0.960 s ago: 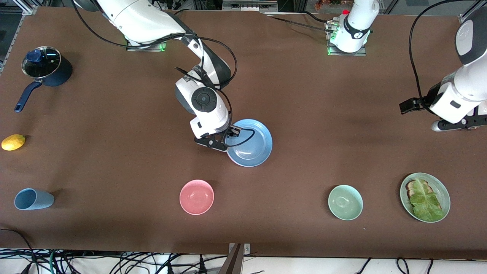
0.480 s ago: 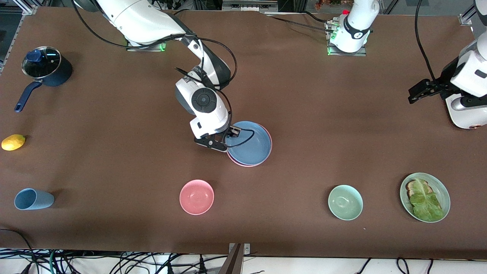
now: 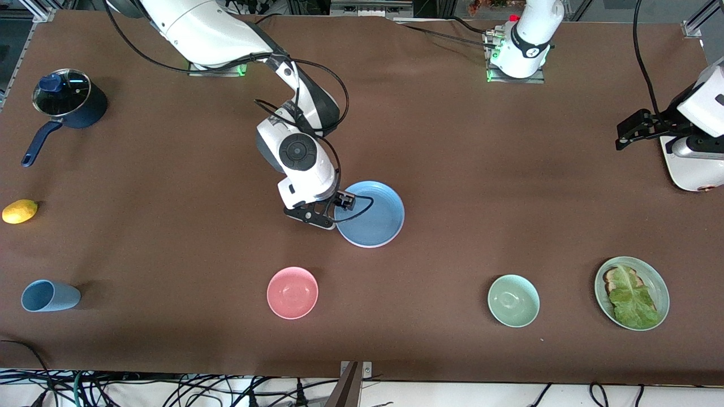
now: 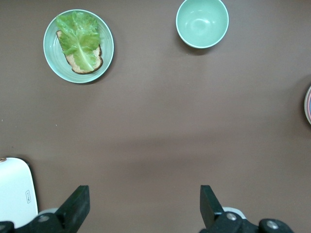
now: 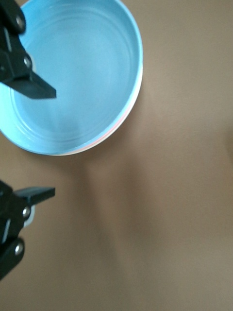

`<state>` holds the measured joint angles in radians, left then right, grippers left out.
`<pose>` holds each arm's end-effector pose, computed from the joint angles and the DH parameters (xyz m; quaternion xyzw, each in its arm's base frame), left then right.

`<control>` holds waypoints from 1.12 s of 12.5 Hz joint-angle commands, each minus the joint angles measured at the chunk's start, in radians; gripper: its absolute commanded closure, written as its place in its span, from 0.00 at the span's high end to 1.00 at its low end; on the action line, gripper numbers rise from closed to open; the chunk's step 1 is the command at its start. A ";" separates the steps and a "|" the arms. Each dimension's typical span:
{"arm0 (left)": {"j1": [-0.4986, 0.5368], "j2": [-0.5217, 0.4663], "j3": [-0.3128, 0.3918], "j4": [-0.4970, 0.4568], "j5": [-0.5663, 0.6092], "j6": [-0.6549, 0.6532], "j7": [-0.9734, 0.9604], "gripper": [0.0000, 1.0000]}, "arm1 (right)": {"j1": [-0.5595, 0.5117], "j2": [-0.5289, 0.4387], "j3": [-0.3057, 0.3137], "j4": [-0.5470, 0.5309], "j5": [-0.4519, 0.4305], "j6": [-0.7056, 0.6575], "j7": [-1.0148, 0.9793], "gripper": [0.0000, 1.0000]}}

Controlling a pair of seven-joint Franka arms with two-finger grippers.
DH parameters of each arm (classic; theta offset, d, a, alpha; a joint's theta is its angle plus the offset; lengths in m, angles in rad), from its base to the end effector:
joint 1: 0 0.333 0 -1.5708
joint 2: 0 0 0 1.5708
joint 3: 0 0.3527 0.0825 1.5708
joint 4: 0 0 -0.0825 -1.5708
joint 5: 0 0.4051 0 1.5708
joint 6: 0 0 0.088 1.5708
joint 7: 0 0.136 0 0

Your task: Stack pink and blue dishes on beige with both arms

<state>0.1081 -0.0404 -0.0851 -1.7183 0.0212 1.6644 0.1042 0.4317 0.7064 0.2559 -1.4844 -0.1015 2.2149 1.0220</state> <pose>0.5658 0.0149 0.5902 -0.9990 0.0416 0.0076 0.0118 0.6127 0.4532 0.2584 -0.9847 0.1680 0.0150 0.0446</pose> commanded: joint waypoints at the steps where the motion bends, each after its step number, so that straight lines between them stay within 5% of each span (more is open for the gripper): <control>1: -0.011 0.004 0.014 0.014 -0.010 -0.017 0.035 1.00 | -0.069 -0.077 0.003 -0.005 -0.018 -0.046 -0.086 1.00; 6: -0.002 0.007 0.011 0.017 -0.010 -0.018 0.035 1.00 | -0.099 -0.215 -0.116 -0.005 -0.017 -0.250 -0.403 1.00; 12: -0.002 0.008 0.007 0.020 -0.010 -0.015 0.028 1.00 | -0.100 -0.363 -0.253 -0.005 0.002 -0.458 -0.563 1.00; 14: -0.002 0.008 0.010 0.020 -0.010 -0.012 0.026 1.00 | -0.100 -0.403 -0.300 -0.004 0.061 -0.498 -0.652 1.00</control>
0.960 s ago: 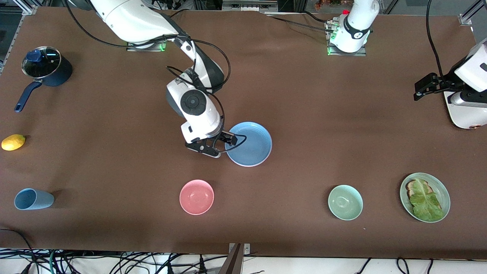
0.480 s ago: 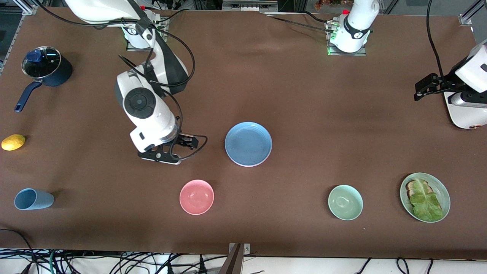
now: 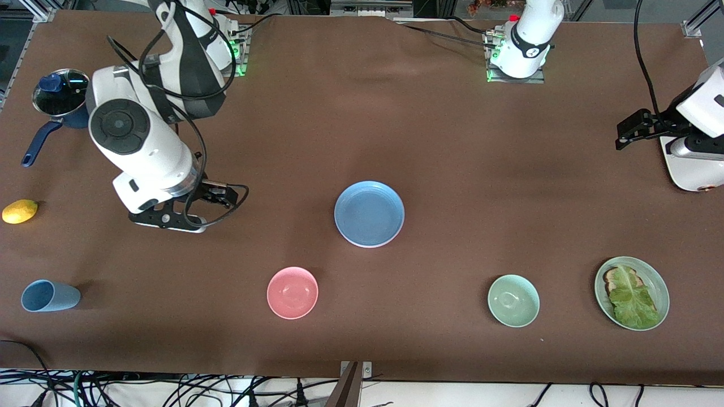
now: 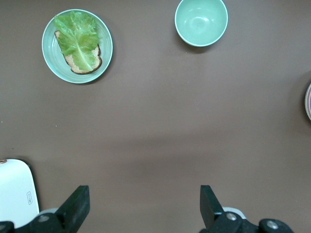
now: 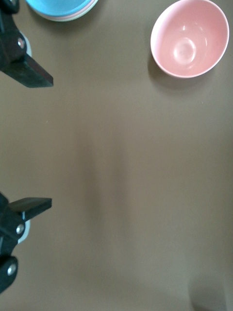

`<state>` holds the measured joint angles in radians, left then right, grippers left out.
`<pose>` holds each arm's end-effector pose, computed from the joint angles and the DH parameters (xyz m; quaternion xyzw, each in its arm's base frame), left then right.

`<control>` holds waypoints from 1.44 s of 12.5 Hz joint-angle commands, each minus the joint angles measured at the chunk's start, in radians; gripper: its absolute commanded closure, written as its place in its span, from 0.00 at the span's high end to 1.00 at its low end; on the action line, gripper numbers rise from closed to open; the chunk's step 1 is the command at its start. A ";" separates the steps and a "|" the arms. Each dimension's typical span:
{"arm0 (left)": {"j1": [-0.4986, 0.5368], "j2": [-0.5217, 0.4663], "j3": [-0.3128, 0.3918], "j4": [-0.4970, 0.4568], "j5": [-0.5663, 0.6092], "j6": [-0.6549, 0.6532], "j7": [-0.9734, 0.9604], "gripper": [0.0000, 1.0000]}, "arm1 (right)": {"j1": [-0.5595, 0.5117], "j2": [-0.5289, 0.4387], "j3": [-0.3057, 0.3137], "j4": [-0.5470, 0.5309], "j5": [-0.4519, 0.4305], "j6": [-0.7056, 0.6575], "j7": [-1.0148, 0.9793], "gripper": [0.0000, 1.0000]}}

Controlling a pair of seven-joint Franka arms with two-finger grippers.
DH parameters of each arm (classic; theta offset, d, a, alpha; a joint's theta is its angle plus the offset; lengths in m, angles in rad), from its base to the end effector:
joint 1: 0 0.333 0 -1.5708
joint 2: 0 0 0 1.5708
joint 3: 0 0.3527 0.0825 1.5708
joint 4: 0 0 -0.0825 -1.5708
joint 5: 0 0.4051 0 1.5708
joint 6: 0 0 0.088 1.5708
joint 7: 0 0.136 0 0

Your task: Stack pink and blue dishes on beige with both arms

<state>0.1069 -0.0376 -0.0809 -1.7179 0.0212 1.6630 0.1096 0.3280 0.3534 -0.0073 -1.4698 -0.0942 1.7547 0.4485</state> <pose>0.5663 0.0167 0.5888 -0.9990 0.0428 0.0095 0.0115 0.6590 0.2079 0.4729 0.9969 -0.0534 -0.0140 0.0566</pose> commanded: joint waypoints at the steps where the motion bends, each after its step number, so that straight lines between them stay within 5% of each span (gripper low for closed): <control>1: -0.001 0.007 0.004 0.020 -0.010 -0.008 0.021 1.00 | 0.003 -0.056 -0.074 -0.008 0.109 -0.085 -0.127 1.00; 5: -0.001 0.008 0.001 0.020 -0.010 -0.008 0.019 1.00 | -0.038 -0.172 -0.122 0.029 0.149 -0.184 -0.293 1.00; 11: -0.003 0.010 0.000 0.020 -0.009 -0.008 0.019 1.00 | -0.283 -0.379 0.012 -0.098 0.151 -0.282 -0.415 1.00; 13: -0.003 0.010 0.000 0.020 -0.009 -0.008 0.019 1.00 | -0.377 -0.393 0.128 -0.092 0.145 -0.290 -0.432 1.00; 18: -0.007 0.012 -0.002 0.020 -0.009 -0.008 0.019 1.00 | -0.379 -0.360 0.115 -0.092 0.137 -0.294 -0.438 1.00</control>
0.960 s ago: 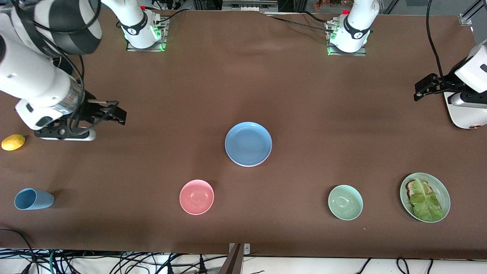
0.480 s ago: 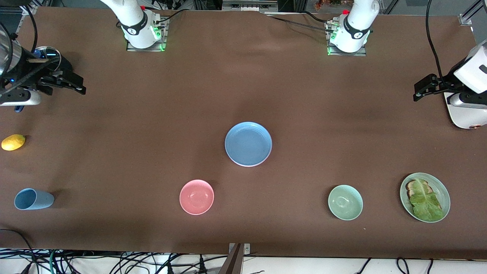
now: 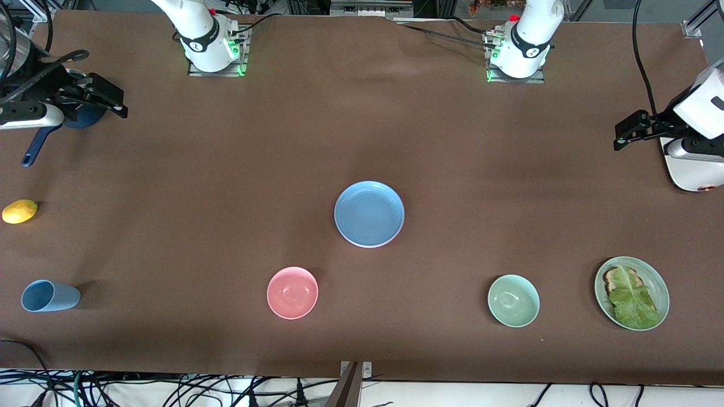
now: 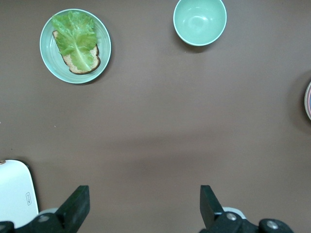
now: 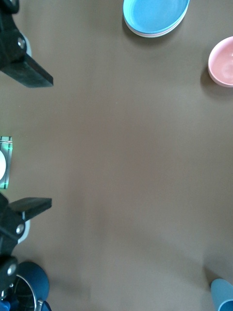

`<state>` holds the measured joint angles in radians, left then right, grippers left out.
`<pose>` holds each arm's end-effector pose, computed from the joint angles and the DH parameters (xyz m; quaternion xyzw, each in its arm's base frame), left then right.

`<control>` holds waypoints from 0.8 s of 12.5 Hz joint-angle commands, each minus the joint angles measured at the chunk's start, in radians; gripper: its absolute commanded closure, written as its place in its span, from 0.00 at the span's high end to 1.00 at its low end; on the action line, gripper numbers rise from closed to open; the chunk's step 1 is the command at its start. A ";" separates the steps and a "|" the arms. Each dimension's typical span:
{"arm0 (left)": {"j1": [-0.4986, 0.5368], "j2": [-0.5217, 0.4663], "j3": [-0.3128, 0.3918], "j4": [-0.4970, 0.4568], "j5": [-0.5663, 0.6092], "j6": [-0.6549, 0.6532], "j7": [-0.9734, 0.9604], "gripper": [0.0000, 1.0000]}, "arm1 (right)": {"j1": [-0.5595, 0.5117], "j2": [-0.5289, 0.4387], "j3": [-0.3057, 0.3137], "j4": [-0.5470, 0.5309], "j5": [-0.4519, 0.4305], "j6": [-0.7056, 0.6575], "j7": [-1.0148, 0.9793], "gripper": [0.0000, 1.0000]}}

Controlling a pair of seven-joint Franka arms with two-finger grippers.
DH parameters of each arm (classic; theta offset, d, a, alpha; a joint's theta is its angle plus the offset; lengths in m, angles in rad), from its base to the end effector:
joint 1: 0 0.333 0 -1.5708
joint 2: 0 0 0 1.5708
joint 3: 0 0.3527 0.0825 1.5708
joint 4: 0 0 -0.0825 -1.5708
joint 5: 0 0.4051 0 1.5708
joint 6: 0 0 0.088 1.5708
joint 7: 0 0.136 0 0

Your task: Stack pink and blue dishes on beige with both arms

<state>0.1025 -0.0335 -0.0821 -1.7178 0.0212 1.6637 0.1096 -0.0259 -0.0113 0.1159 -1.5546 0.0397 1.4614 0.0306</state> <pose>0.5675 0.0136 0.5865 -0.9988 0.0456 0.0111 0.0112 0.5550 0.0563 0.6375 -0.9985 -0.0310 0.0420 0.0166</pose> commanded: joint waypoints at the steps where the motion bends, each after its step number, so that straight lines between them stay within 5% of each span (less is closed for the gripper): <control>1: -0.004 0.007 -0.001 0.020 -0.009 -0.009 0.018 1.00 | 0.009 0.007 -0.062 -0.007 0.005 -0.001 -0.033 1.00; 3: -0.004 0.007 -0.001 0.020 -0.009 -0.009 0.018 1.00 | 0.092 0.008 -0.160 -0.007 0.005 -0.003 -0.040 1.00; 10: -0.006 0.007 -0.001 0.020 -0.007 -0.009 -0.004 1.00 | 0.084 0.024 -0.167 -0.002 -0.026 0.005 -0.037 1.00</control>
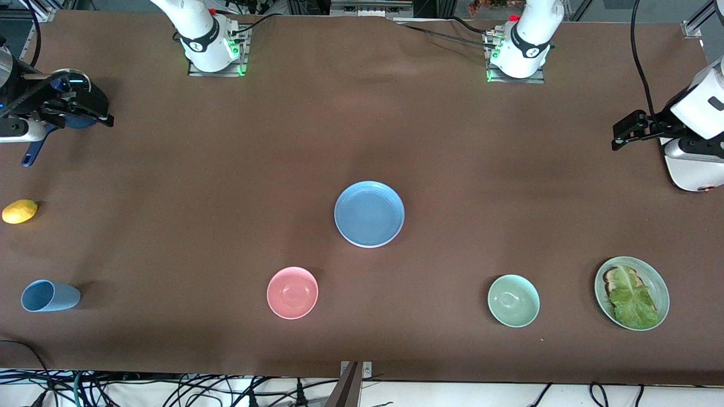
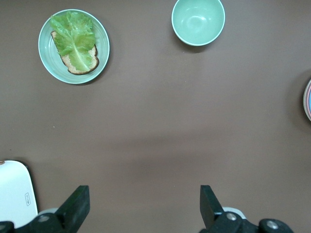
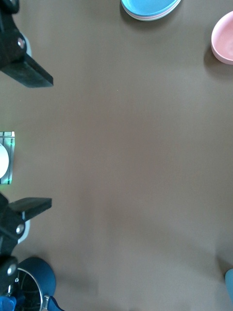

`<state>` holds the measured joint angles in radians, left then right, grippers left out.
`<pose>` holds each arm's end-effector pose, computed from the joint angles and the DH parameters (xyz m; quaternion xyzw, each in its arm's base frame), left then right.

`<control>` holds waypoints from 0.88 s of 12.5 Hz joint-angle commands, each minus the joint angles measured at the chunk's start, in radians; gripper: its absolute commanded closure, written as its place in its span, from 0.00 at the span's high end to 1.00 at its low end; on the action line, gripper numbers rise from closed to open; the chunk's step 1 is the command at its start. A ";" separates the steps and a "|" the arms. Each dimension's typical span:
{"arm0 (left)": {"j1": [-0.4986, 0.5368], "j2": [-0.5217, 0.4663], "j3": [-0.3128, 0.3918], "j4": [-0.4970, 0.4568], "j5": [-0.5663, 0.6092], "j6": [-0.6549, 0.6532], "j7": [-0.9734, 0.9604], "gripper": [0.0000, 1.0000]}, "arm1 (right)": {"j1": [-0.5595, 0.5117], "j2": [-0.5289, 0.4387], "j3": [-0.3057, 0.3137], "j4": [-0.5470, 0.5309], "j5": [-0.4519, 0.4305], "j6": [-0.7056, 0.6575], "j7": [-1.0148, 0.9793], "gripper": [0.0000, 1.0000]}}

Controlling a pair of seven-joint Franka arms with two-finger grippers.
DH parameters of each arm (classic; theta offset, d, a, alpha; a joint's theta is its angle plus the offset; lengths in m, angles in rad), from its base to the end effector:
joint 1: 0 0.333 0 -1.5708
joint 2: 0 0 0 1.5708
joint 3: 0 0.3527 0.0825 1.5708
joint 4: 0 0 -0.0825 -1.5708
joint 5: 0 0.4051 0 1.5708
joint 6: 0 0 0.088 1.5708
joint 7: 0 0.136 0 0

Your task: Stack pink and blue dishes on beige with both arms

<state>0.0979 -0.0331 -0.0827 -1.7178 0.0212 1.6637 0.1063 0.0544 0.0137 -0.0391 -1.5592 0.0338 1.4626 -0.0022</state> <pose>0.5677 0.0107 0.5863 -0.9988 0.0466 0.0113 0.0113 0.5649 0.0137 0.6214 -0.9983 -0.0096 0.0552 0.0163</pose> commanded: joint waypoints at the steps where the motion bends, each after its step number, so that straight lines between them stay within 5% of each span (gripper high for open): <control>1: -0.001 0.007 0.000 0.020 -0.007 -0.009 0.000 1.00 | 0.008 0.005 -0.010 0.007 -0.038 0.002 -0.004 1.00; 11: -0.001 0.007 0.000 0.020 -0.007 -0.009 -0.004 1.00 | 0.010 0.019 -0.010 0.037 -0.057 0.001 0.008 1.00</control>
<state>0.0979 -0.0331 -0.0828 -1.7178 0.0212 1.6637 0.1062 0.0561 0.0192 -0.0460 -1.5437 -0.0120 1.4655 -0.0016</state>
